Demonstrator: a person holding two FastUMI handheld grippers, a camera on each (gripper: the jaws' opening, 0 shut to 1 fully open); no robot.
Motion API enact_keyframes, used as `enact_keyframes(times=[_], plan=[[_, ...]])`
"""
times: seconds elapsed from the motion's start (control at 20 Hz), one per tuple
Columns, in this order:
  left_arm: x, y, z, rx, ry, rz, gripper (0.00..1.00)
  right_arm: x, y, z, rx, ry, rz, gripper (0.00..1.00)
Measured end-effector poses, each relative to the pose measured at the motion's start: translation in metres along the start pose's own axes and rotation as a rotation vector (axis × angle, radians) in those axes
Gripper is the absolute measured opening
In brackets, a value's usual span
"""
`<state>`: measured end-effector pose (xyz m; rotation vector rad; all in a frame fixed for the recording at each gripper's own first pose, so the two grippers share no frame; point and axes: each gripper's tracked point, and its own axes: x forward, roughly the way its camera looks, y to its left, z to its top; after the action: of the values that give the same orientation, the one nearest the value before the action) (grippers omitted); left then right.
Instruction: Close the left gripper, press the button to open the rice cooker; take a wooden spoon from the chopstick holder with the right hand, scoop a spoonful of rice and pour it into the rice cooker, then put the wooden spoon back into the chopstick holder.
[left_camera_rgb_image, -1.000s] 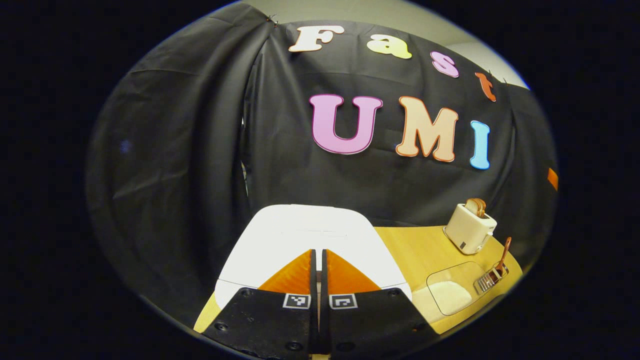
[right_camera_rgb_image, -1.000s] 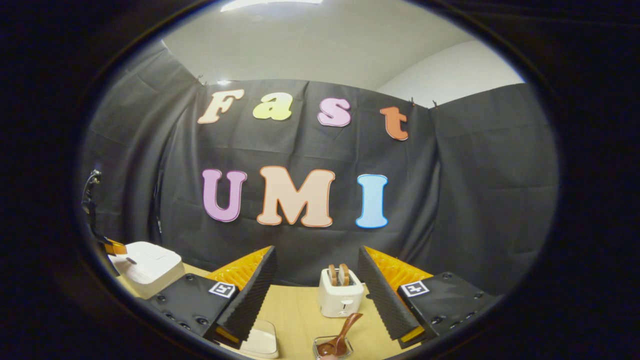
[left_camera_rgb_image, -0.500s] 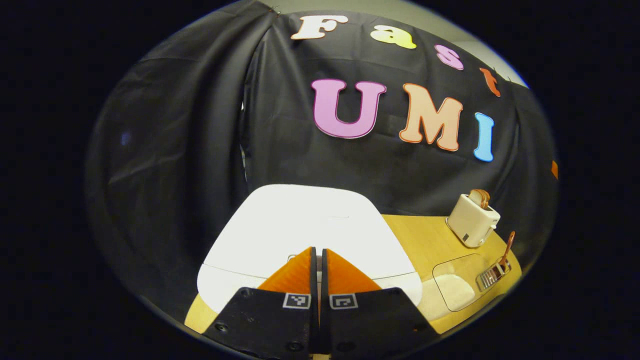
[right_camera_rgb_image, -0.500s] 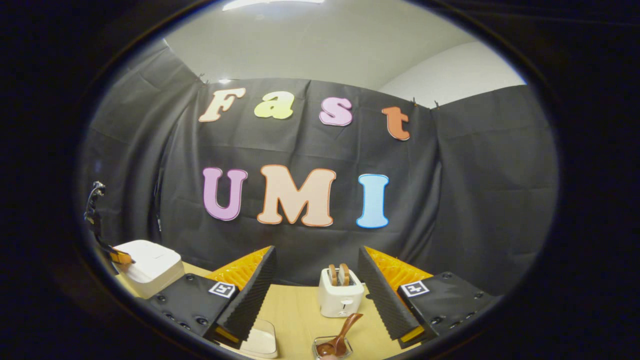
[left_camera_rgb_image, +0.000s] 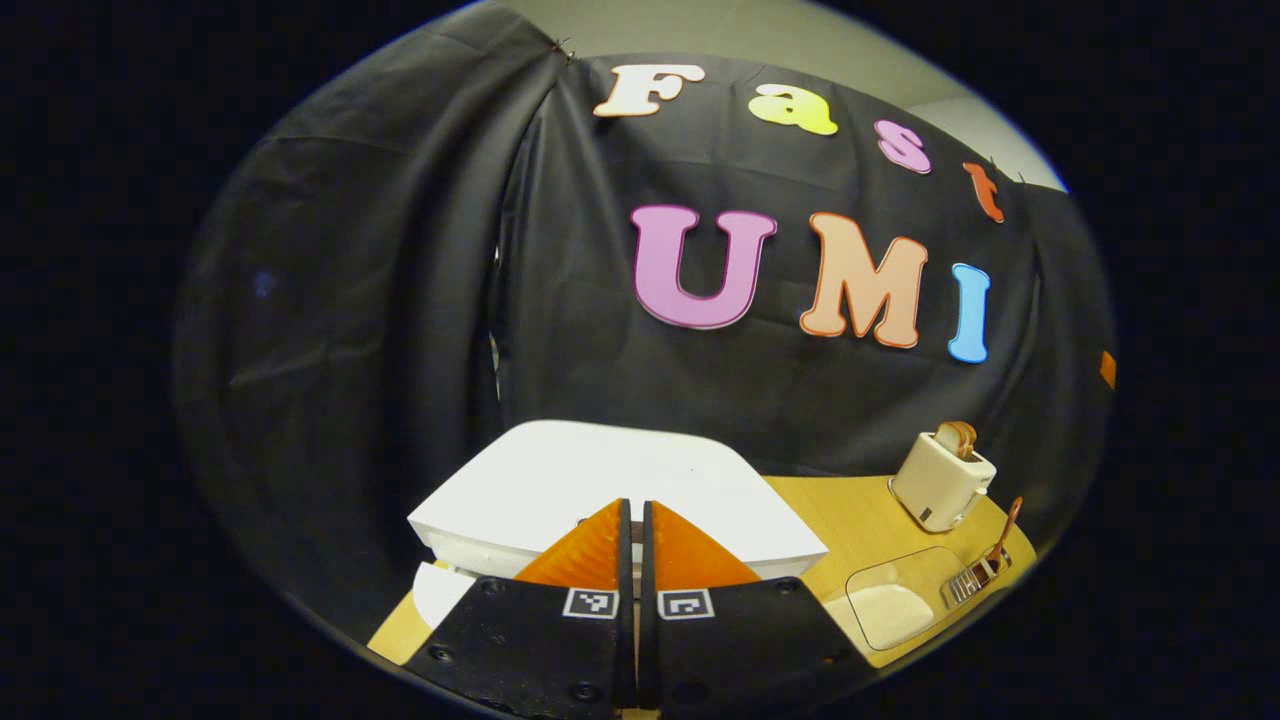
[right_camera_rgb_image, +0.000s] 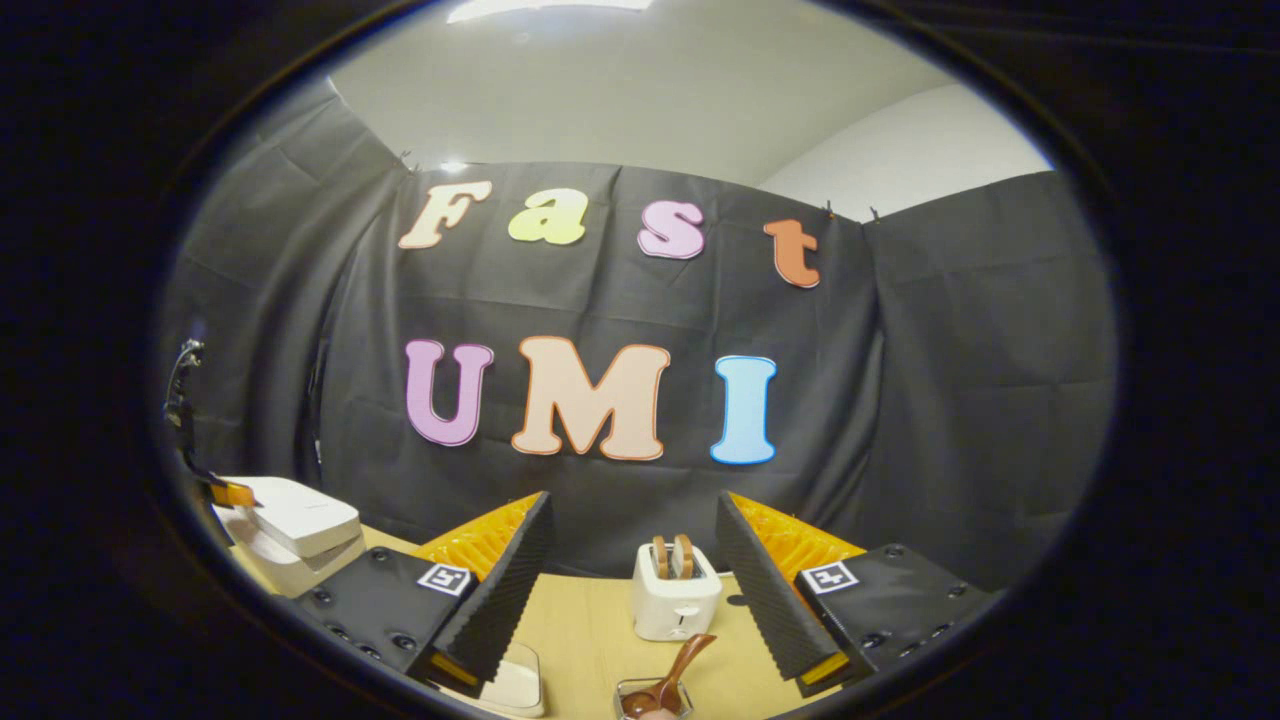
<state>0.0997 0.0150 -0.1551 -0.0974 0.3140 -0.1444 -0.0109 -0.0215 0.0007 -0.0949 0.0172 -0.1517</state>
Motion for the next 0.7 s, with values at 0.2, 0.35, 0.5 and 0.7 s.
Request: enact_keyframes(times=[0.2,0.35,0.5,0.7], plan=[[-0.004,-0.009,0.033,0.042,-0.073,-0.014,0.24,0.002,-0.002,0.003,0.010,-0.010,0.015,1.00],[-0.013,-0.003,0.043,0.077,-0.088,0.030,0.41,0.004,-0.005,0.002,0.009,-0.016,0.025,1.00],[-0.026,-0.005,0.057,0.084,-0.122,0.047,0.80,0.006,-0.009,-0.004,0.018,-0.006,0.030,1.00],[-0.044,-0.014,0.075,0.110,-0.176,0.053,0.95,0.015,-0.016,-0.017,0.028,0.018,0.038,1.00]])
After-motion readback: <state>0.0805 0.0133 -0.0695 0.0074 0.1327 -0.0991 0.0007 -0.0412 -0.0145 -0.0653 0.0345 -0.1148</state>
